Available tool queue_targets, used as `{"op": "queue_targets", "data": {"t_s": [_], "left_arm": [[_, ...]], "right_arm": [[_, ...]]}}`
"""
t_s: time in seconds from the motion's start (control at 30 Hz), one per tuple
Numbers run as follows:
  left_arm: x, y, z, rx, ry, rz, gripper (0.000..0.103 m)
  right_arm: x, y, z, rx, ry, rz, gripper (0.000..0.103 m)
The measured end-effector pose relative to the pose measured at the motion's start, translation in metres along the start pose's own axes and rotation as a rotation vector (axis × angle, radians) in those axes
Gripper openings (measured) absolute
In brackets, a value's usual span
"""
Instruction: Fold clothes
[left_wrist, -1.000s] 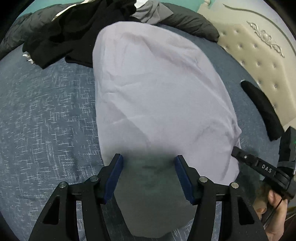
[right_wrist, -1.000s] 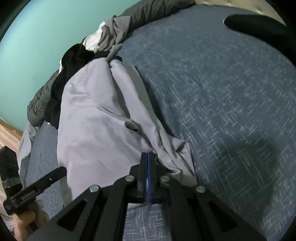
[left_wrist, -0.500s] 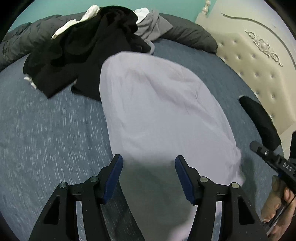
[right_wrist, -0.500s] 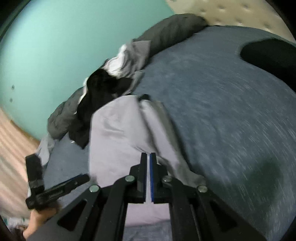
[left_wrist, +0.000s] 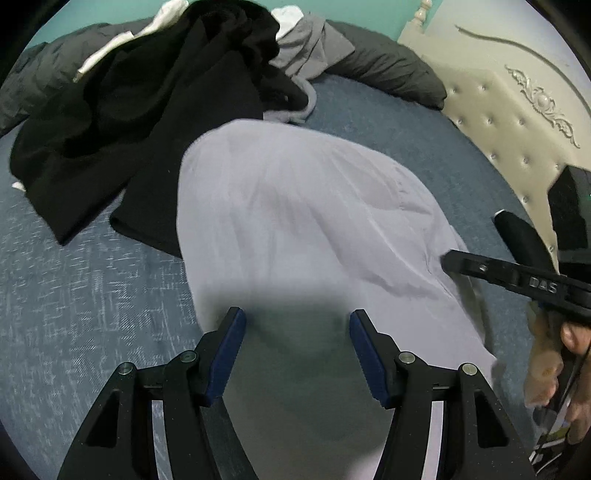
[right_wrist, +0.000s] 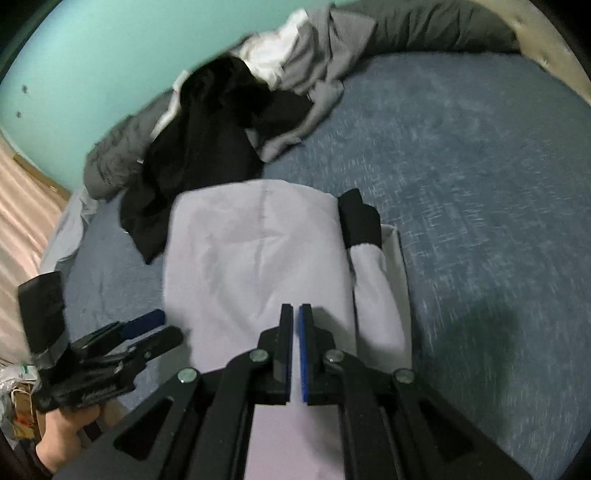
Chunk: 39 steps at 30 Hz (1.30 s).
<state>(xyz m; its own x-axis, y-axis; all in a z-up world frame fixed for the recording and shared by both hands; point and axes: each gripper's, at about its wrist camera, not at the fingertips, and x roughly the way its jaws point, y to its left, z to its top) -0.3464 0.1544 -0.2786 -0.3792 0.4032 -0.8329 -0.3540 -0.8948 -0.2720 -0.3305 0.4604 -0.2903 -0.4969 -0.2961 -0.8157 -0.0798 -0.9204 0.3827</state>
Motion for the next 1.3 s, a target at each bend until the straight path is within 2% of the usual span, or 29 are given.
{"op": "queue_targets", "data": {"t_s": [0.13,0.27,0.37,0.47,0.57,0.7,0.87,1.0,1.13,1.3], "left_arm": [[0.018,0.003,0.0,0.031,0.027,0.019,0.063],[0.027,0.001,-0.003,0.058,0.041,0.029,0.063],[0.019,0.001,0.0,0.051,0.028,0.014,0.063],[0.002,0.001,0.01,0.037,-0.009,-0.012,0.063],[-0.01,0.003,0.021,0.042,-0.066,0.036,0.063],[0.003,0.009,0.032,0.031,-0.023,0.053,0.063],[0.029,0.02,0.033,-0.005,0.041,0.066,0.063],[0.034,0.02,0.034,0.005,0.054,0.083,0.065],[0.014,0.02,0.032,-0.003,0.029,0.065,0.064],[-0.021,0.014,0.007,-0.021,0.001,0.013,0.064]], "right_arm": [[0.036,-0.006,0.014,-0.05,0.083,-0.087,0.002],[0.067,-0.018,0.017,-0.068,0.162,-0.134,0.0],[0.07,-0.02,0.014,-0.076,0.166,-0.139,0.0],[0.052,-0.015,0.019,-0.104,0.139,-0.135,0.0],[0.028,-0.011,0.033,-0.095,0.061,-0.066,0.002],[0.023,-0.001,0.048,-0.112,0.028,-0.04,0.002],[0.065,-0.006,0.057,-0.101,0.134,-0.118,0.002],[0.084,-0.018,0.055,-0.053,0.158,-0.109,0.0],[0.071,-0.013,0.063,-0.068,0.144,-0.125,0.002],[0.013,-0.007,0.048,-0.111,0.083,-0.094,0.002]]}}
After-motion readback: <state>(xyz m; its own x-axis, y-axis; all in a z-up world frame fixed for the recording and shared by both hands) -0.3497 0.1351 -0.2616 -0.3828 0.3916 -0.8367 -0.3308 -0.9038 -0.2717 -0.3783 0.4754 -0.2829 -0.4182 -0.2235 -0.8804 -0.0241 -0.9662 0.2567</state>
